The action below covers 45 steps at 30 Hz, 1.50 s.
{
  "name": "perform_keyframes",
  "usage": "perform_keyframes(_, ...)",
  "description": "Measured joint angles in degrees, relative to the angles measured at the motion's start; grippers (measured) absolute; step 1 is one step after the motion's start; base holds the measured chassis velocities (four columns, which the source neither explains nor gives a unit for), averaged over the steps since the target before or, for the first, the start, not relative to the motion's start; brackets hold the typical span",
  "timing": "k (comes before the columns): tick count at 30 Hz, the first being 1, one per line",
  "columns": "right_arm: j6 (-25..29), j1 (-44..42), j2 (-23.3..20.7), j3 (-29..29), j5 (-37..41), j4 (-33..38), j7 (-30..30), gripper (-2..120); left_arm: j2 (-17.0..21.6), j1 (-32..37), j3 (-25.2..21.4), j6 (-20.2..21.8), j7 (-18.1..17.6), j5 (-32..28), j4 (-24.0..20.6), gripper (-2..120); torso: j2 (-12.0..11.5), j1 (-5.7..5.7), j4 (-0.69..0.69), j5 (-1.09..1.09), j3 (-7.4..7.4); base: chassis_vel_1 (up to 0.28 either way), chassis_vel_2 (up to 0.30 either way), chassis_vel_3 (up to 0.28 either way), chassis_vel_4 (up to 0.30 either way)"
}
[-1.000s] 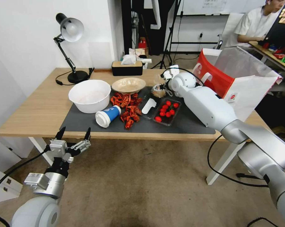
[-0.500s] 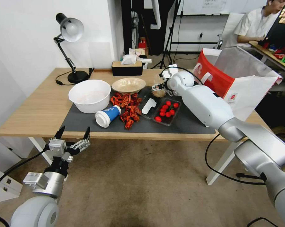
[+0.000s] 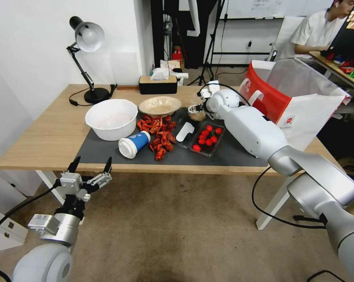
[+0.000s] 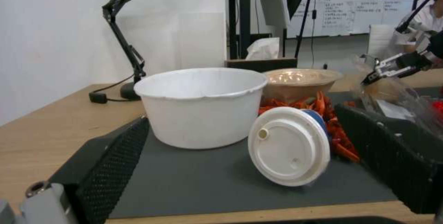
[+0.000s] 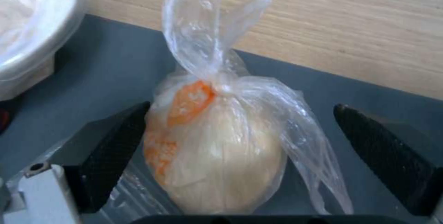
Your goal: Pick up the trash from the table and place it into the takeout bag.
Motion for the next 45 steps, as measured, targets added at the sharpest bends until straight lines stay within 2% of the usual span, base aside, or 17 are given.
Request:
perform_keyframes(34,-0.1,-0.5,0.9,0.2,-0.1,-1.5,-0.8,100,0.2,-0.4,0.1,0.0,0.0,-0.1,0.2,100,0.0,0.0,0.0,0.0,0.0,0.0,0.0,0.0,0.0)
perform_keyframes(38,-0.1,-0.5,0.9,0.2,0.0,-1.5,-0.7,94,0.3,-0.5,0.1,0.0,0.0,-0.2,0.2,100,0.0,0.0,0.0,0.0,0.0,0.0,0.0,0.0,0.0)
perform_keyframes(39,-0.1,-0.5,0.9,0.2,0.0,-1.5,-0.7,88,0.3,-0.5,0.1,0.0,0.0,-0.2,0.2,100,0.0,0.0,0.0,0.0,0.0,0.0,0.0,0.0,0.0)
perform_keyframes(41,-0.1,-0.5,0.9,0.2,0.0,-1.5,-0.7,86,0.3,-0.5,0.1,0.0,0.0,-0.2,0.2,100,0.0,0.0,0.0,0.0,0.0,0.0,0.0,0.0,0.0)
perform_keyframes(42,-0.1,-0.6,0.8,0.3,0.0,-1.5,-0.7,75,0.3,-0.5,0.2,0.0,0.0,-0.2,0.3,100,0.0,0.0,0.0,0.0,0.0,0.0,0.0,0.0,0.0)
perform_keyframes(43,-0.1,-0.6,0.8,0.3,0.0,-1.5,-0.7,75,0.3,-0.5,0.2,0.0,0.0,-0.2,0.3,100,0.0,0.0,0.0,0.0,0.0,0.0,0.0,0.0,0.0)
perform_keyframes(44,-0.1,-0.6,0.7,0.3,0.1,-1.5,-0.8,67,0.3,-0.6,0.2,0.0,0.0,-0.2,0.3,100,0.0,0.0,0.0,0.0,0.0,0.0,0.0,0.0,0.0)
perform_keyframes(45,-0.1,-0.6,0.7,0.3,0.1,-1.5,-0.8,67,0.3,-0.6,0.2,0.0,0.0,-0.2,0.3,100,0.0,0.0,0.0,0.0,0.0,0.0,0.0,0.0,0.0)
